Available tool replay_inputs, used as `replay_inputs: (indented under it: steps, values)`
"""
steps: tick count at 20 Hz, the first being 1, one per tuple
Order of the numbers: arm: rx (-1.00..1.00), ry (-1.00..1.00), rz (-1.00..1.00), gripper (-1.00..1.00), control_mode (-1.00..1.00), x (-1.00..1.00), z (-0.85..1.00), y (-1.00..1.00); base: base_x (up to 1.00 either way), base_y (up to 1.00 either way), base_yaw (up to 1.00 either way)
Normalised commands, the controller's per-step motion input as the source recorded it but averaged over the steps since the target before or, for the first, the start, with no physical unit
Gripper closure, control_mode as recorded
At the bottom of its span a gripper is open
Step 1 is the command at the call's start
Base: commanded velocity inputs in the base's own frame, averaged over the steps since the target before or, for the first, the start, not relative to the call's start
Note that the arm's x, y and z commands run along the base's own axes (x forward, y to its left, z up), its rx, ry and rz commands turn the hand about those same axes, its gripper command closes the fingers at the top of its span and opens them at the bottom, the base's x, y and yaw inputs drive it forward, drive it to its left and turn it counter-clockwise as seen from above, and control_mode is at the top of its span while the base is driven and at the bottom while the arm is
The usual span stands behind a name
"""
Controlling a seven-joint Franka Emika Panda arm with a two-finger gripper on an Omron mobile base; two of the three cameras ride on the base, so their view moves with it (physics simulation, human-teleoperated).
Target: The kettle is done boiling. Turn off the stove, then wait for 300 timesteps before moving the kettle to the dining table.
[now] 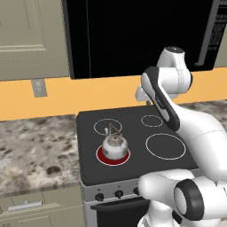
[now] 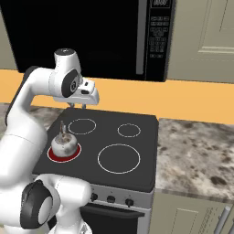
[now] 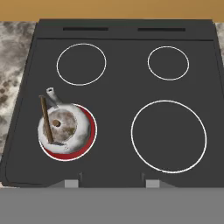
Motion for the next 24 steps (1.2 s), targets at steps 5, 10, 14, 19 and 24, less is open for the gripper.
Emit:
replay_inputs:
  steps: [5, 10, 14, 19, 24]
  values:
    - [0.00, -0.02, 0.00, -1.00, -1.00, -0.05, 0.00, 0.00, 0.00, 0.00, 0.00]
    - [0.00, -0.07, 0.00, -1.00, -1.00, -0.11, 0.00, 0.03, 0.00, 0.00, 0.00]
    - [0.00, -0.07, 0.00, -1.00, -1.00, -0.08, 0.00, 0.13, 0.00, 0.00, 0.00]
    - [-0.02, -0.07, 0.00, -1.00, -1.00, -0.06, 0.01, 0.22, 0.00, 0.00, 0.00]
    - [-0.03, -0.04, 0.00, -1.00, -1.00, -0.03, 0.03, 0.24, 0.00, 0.00, 0.00]
